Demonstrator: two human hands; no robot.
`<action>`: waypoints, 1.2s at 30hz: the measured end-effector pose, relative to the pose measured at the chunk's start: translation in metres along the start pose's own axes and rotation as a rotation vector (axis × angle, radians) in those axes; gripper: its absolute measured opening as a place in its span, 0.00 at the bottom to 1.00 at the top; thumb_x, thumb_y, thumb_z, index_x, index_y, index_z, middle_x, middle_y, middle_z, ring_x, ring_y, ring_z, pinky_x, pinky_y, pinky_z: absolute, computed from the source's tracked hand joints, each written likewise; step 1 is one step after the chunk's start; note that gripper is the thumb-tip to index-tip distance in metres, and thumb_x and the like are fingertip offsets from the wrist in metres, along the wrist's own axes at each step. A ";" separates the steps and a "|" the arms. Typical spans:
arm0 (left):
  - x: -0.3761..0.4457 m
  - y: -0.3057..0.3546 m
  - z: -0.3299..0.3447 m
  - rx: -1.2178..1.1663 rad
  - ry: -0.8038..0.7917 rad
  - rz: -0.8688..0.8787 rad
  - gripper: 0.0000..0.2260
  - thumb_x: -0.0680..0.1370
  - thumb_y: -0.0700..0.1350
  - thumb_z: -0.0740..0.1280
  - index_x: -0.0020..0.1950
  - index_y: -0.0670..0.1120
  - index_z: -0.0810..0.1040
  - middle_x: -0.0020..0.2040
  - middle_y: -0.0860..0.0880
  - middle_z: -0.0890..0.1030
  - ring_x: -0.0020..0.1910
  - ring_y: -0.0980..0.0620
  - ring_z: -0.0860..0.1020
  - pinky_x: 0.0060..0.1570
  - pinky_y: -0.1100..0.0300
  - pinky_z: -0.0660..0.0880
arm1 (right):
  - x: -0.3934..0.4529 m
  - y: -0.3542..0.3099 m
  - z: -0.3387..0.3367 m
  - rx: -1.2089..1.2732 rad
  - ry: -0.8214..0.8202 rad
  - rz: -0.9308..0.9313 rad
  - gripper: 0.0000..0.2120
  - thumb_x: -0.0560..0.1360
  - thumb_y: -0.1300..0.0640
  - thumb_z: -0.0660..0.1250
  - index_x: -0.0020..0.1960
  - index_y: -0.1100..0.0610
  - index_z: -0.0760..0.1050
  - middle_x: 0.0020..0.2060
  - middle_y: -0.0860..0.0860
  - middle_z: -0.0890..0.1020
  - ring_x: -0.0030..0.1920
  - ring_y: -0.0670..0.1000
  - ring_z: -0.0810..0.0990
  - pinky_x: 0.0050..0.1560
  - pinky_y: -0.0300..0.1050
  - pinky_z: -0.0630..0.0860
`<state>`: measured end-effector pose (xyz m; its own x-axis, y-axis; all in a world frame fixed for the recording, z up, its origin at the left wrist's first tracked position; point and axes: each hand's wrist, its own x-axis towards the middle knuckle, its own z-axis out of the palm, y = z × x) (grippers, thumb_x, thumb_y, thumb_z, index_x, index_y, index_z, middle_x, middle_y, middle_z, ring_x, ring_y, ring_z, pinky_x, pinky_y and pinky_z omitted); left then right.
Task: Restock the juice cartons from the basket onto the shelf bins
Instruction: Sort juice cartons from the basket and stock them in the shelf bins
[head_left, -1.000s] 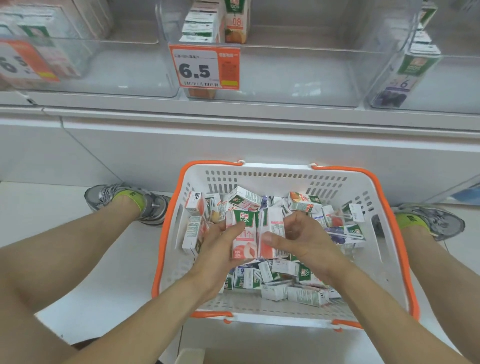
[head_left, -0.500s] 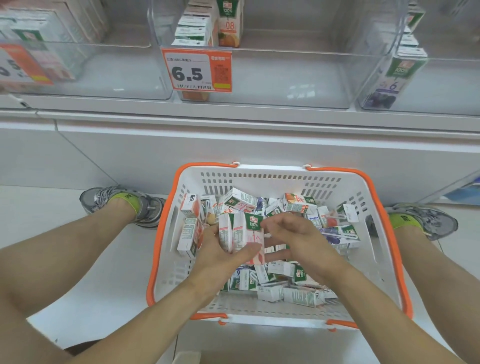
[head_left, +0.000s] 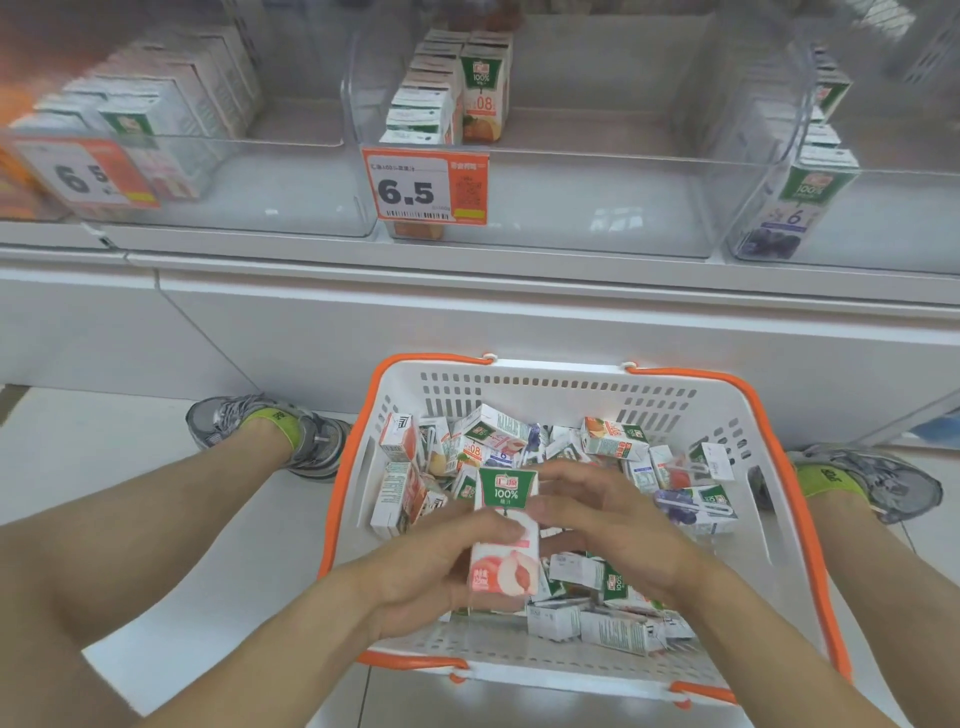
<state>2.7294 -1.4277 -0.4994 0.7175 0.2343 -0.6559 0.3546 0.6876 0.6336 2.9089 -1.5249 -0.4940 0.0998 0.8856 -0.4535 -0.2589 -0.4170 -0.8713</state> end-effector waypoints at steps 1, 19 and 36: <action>-0.001 -0.001 0.001 0.016 0.024 -0.024 0.29 0.67 0.46 0.77 0.67 0.45 0.75 0.61 0.37 0.80 0.62 0.36 0.78 0.59 0.41 0.77 | 0.000 0.000 0.004 -0.004 0.027 -0.006 0.11 0.76 0.61 0.71 0.58 0.60 0.80 0.51 0.58 0.85 0.49 0.56 0.85 0.45 0.44 0.81; -0.066 0.133 -0.033 1.241 0.115 0.172 0.31 0.64 0.57 0.80 0.63 0.62 0.70 0.51 0.62 0.80 0.48 0.61 0.79 0.47 0.62 0.77 | 0.031 -0.081 0.054 -0.333 -0.138 -0.282 0.22 0.66 0.63 0.80 0.57 0.50 0.81 0.56 0.47 0.83 0.56 0.50 0.82 0.57 0.50 0.80; -0.125 0.328 -0.087 0.829 0.758 0.944 0.30 0.62 0.46 0.79 0.63 0.48 0.77 0.47 0.46 0.86 0.43 0.55 0.85 0.40 0.65 0.81 | 0.148 -0.252 0.051 -1.663 0.287 -0.671 0.39 0.72 0.31 0.65 0.77 0.45 0.59 0.74 0.45 0.65 0.73 0.52 0.62 0.68 0.51 0.67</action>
<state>2.7041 -1.1711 -0.2455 0.4870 0.8402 0.2385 0.3657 -0.4441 0.8180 2.9398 -1.2778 -0.3317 -0.0371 0.9870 0.1565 0.9958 0.0496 -0.0772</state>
